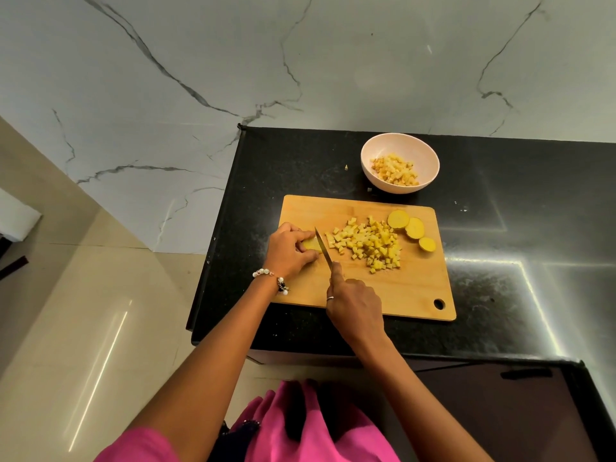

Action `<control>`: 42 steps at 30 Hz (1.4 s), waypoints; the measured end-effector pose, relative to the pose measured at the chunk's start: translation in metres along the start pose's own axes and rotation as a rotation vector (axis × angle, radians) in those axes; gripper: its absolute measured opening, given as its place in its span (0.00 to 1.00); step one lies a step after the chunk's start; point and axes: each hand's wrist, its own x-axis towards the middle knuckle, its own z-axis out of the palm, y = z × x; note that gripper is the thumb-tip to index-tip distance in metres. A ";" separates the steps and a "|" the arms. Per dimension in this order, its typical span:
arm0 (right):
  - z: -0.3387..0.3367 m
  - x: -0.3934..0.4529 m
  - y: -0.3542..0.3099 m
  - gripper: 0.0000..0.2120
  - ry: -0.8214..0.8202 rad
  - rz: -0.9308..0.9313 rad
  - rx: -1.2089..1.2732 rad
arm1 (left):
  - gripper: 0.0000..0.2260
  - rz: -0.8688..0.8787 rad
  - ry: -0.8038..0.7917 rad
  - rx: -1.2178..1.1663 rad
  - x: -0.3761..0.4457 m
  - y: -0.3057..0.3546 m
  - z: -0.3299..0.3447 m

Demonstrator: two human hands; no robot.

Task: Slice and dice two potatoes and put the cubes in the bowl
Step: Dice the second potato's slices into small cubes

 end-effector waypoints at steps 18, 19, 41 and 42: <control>0.010 0.003 -0.003 0.27 0.015 0.001 -0.052 | 0.21 -0.025 0.011 -0.009 0.001 0.000 -0.001; 0.008 0.005 -0.002 0.26 0.035 0.012 -0.048 | 0.22 -0.030 0.004 0.003 0.001 0.000 -0.002; 0.007 0.001 -0.014 0.29 -0.014 -0.072 -0.095 | 0.19 -0.055 0.059 0.028 0.000 -0.004 -0.003; 0.004 -0.007 -0.013 0.31 -0.024 -0.069 -0.139 | 0.19 -0.053 0.060 0.032 0.000 -0.004 -0.002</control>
